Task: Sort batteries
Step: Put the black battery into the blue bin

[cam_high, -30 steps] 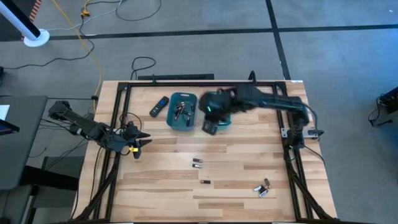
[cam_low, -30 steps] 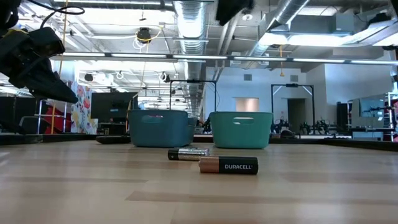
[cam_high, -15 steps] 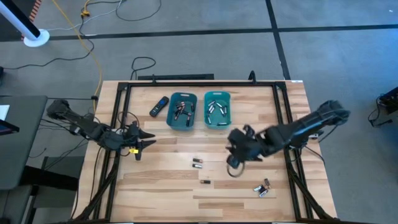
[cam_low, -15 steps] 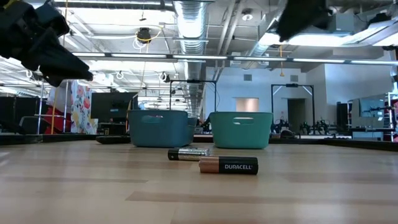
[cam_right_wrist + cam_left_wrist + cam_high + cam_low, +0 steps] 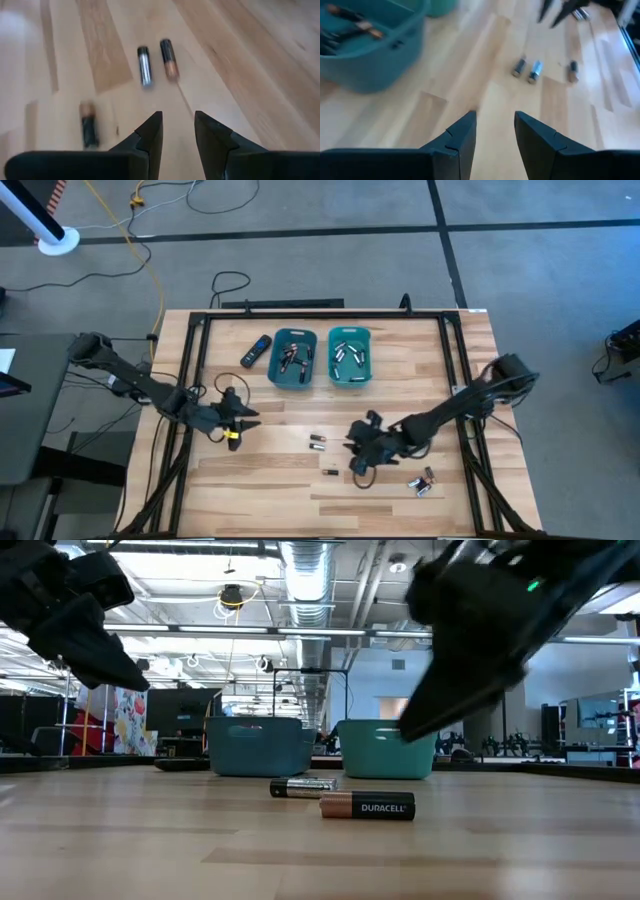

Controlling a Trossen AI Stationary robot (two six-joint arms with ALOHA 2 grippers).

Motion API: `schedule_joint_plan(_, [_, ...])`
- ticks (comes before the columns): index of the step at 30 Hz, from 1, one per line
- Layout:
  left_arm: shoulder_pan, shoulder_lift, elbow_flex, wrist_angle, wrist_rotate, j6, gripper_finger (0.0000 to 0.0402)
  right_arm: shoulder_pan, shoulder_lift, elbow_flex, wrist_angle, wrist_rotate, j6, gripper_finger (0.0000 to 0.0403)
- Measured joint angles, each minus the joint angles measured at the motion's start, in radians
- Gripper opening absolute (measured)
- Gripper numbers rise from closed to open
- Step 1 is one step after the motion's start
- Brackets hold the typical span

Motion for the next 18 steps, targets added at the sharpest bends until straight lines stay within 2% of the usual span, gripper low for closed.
schedule_joint_plan(3, [-0.014,0.071,0.035,0.002,0.037,-0.021,0.0128,-0.036,0.072,0.0,0.157,0.0,-0.06,0.0135])
schedule_joint_plan(7, [-0.04,0.137,0.062,0.0,0.038,-0.037,0.0128,-0.076,0.116,0.002,0.325,0.0,-0.167,0.0144])
schedule_joint_plan(12, [-0.057,0.173,0.067,-0.001,0.037,-0.041,0.0128,-0.101,0.155,0.002,0.376,-0.005,-0.35,0.0148])
schedule_joint_plan(18, [-0.058,0.182,0.067,0.0,0.037,-0.048,0.0128,-0.106,0.208,0.013,0.423,-0.03,-0.39,0.0148])
